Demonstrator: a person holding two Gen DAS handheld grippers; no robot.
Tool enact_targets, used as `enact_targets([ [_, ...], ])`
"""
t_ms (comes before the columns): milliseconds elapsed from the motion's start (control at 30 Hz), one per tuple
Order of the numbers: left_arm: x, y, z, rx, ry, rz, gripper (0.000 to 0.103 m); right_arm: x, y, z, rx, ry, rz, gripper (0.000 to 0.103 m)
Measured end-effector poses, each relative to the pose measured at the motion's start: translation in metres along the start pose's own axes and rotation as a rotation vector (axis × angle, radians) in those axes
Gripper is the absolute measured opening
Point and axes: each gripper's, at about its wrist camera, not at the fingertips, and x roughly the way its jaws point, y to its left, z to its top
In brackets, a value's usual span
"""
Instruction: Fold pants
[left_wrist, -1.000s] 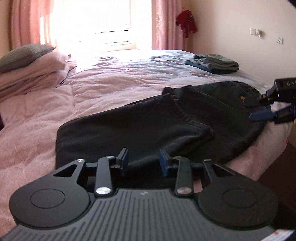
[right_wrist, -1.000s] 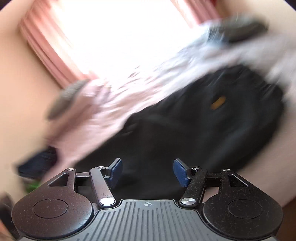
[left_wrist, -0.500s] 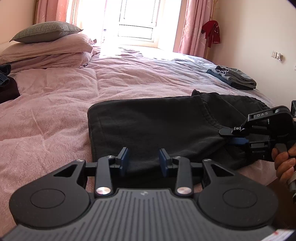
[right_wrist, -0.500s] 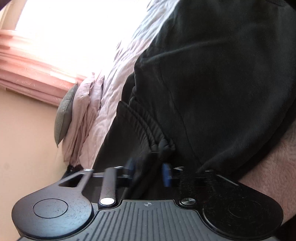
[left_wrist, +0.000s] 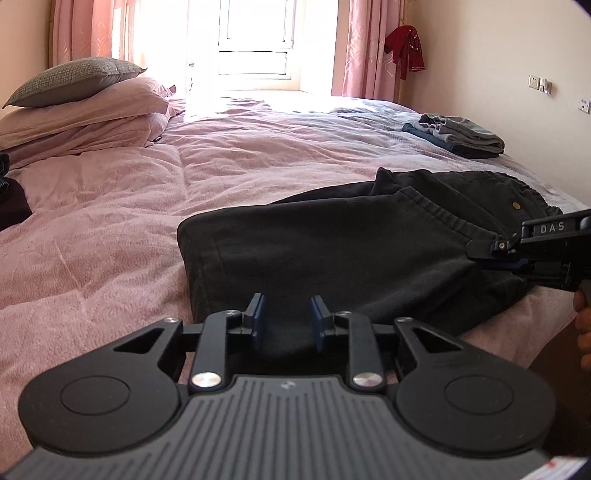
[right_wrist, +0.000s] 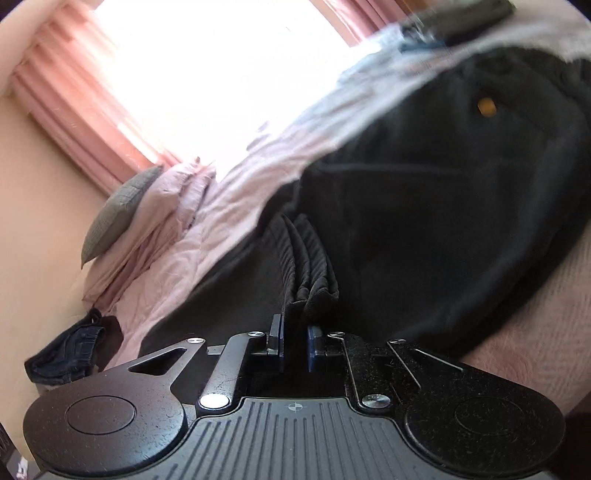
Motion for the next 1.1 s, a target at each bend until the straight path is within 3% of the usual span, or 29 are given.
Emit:
enact_targets([
  [67,0.003,0.001,0.0,-0.002,0.015,0.006,0.023,0.018,-0.002,0.008,-0.028,0.081,-0.049,0.008],
  [133,0.003,0.002,0.001,-0.007,0.024,0.006,0.022,0.025,-0.011,0.009,0.015,0.139,-0.036,0.009],
  [200,0.001,0.006,0.007,-0.028,0.032,0.002,0.022,0.019,-0.002,0.016,-0.055,0.163,-0.061,0.022],
  [267,-0.001,0.014,0.016,-0.069,0.03,0.003,0.022,0.007,0.012,0.023,-0.165,0.13,-0.127,0.033],
  [367,0.005,0.028,0.035,-0.115,0.014,0.032,0.021,-0.008,0.03,0.033,-0.322,-0.033,-0.186,0.033],
  [500,0.027,0.036,0.06,-0.123,0.005,0.053,0.02,0.003,0.04,0.045,-0.387,-0.075,-0.109,0.029],
  [667,0.078,0.041,0.069,-0.145,0.067,0.081,0.02,0.068,0.069,0.045,-0.552,-0.052,-0.085,0.016],
  [833,0.107,0.048,0.06,-0.161,0.108,0.082,0.02,0.135,0.052,0.028,-0.624,0.09,-0.164,0.007],
  [933,0.102,0.054,0.061,-0.188,0.111,0.079,0.015,0.137,0.049,0.031,-0.635,0.103,-0.16,0.007],
  [1100,0.057,0.041,0.055,-0.146,0.065,0.134,0.014,0.064,0.05,0.037,-0.595,0.058,-0.125,0.007],
])
